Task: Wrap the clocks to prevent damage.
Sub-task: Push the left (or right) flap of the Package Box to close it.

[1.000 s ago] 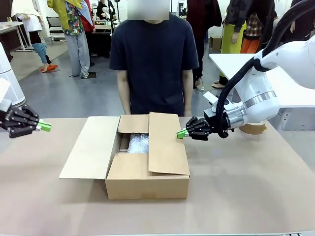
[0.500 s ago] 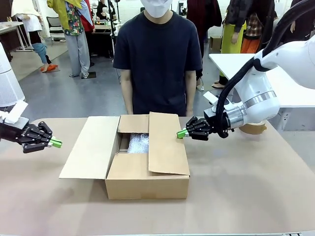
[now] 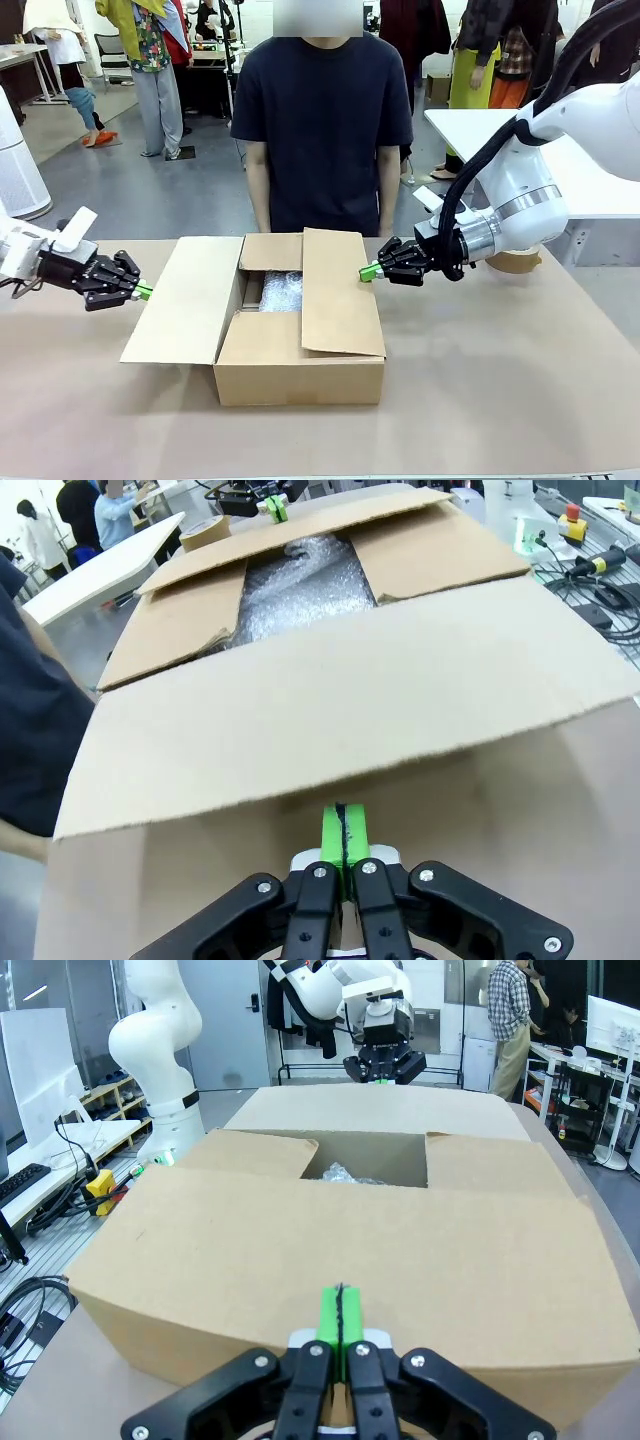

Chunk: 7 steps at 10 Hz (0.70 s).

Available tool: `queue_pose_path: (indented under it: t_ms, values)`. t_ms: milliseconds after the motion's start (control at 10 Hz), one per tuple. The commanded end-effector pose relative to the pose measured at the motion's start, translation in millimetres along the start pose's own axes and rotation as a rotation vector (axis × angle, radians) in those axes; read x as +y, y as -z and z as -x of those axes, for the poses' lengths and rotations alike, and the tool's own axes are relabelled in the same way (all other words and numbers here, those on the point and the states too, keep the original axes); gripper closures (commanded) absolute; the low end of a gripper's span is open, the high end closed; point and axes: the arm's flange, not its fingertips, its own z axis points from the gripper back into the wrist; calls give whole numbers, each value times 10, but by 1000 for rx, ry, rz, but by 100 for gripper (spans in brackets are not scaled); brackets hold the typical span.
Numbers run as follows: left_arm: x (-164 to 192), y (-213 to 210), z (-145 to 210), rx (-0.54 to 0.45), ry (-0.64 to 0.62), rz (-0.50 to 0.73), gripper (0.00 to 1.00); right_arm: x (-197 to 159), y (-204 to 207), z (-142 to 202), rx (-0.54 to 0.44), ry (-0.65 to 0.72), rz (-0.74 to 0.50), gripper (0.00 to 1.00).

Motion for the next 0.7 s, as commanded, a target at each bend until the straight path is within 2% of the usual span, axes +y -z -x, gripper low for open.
queue_pose_path:
  t_ms: [0,200,400,600]
  values:
    - [114,128,-54,-32,-37,-12,99,-3,25,46,8,7,7,99]
    - [161,220,-124,-89,-77,-23,99,-3,25,46,8,7,7,99]
    - [297,267,-314,-195,-84,-45,99,-3,25,46,8,7,7,99]
    - [422,390,-544,-244,-44,-38,99,-3,25,46,8,7,7,99]
